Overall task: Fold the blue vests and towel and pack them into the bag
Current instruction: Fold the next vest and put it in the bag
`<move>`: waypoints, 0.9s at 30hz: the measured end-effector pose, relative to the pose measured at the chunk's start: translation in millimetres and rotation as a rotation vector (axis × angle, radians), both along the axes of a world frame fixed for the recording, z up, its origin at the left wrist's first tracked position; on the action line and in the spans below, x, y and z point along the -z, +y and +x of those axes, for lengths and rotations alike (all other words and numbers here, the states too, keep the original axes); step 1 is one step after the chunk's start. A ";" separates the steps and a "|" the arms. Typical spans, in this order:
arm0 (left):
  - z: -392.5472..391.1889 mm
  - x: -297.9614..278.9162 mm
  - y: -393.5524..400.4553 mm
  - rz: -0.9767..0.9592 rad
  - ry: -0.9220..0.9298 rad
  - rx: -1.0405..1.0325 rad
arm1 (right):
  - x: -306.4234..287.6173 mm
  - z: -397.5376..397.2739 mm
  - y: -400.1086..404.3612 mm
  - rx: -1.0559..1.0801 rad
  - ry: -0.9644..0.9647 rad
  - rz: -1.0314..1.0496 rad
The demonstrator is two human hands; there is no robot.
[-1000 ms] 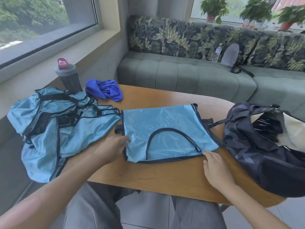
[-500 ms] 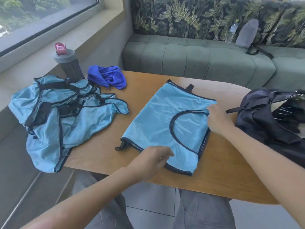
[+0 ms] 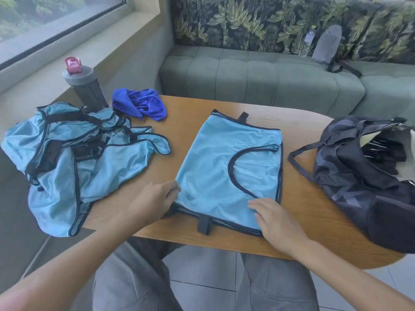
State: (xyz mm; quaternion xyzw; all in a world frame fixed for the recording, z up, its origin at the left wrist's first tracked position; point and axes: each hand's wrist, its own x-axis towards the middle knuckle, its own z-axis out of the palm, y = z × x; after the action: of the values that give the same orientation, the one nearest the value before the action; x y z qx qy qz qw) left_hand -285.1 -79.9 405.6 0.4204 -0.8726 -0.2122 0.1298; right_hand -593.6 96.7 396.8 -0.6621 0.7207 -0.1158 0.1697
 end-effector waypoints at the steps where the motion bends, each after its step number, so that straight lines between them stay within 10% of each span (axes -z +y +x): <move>1: -1.0 -0.1 4.1 0.029 -0.012 0.033 | -0.8 -5.3 1.9 0.011 0.015 -0.017; 12: -46.5 5.3 -18.7 -0.061 0.036 0.102 | -33.9 -22.5 -33.9 0.057 0.156 0.071; 27: -98.9 65.2 -115.4 -0.341 -0.148 0.080 | -9.8 47.1 -303.8 -0.363 -0.101 0.035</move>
State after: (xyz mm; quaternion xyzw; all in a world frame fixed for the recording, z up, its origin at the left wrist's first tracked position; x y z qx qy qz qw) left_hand -384.0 -195.3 340.3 0.3716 -0.9192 -0.0349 0.1258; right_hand -546.4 -207.1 406.6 -0.7714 0.5820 -0.1039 0.2353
